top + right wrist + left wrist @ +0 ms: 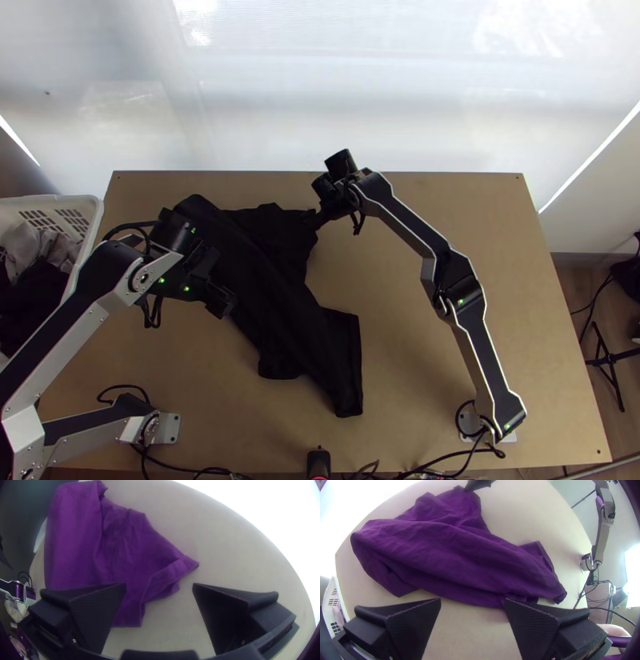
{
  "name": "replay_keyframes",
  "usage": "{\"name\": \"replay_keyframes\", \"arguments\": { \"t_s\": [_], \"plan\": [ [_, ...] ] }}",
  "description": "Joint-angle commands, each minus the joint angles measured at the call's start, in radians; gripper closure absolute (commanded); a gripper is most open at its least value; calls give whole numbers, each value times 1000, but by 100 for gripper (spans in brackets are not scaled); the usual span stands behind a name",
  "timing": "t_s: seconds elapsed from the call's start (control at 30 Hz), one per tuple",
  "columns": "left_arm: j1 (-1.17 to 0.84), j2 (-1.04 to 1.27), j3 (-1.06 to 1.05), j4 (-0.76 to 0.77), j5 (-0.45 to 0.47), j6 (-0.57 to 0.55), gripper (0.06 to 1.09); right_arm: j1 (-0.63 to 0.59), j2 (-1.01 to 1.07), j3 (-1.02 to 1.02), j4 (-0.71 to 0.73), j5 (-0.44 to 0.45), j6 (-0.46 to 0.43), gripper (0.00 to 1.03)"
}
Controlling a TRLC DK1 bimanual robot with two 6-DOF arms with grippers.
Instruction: Fold the t-shirt
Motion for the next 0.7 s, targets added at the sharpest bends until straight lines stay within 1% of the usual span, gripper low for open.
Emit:
{"name": "replay_keyframes", "arguments": {
  "t_s": [0.0,0.03,0.1,0.37,0.53,0.6,0.67],
  "plan": [
    [-22,-2,-17,11,-3,0,16,-1,24,-1,-5,2,4,10],
    [-28,-2,-22,16,-3,0,16,-1,27,2,-5,2,4,10],
    [-38,-2,-27,17,-4,0,16,-2,30,5,-5,2,4,18],
    [-47,-4,-33,17,-4,0,16,1,42,8,-5,2,12,20],
    [-51,-5,-36,17,-4,0,16,6,48,10,-5,2,7,60],
    [-56,-5,-40,17,-6,2,16,13,48,10,-5,0,3,69],
    [-58,-7,-42,17,-6,2,16,21,48,10,-5,0,-9,81]
  ]
}}
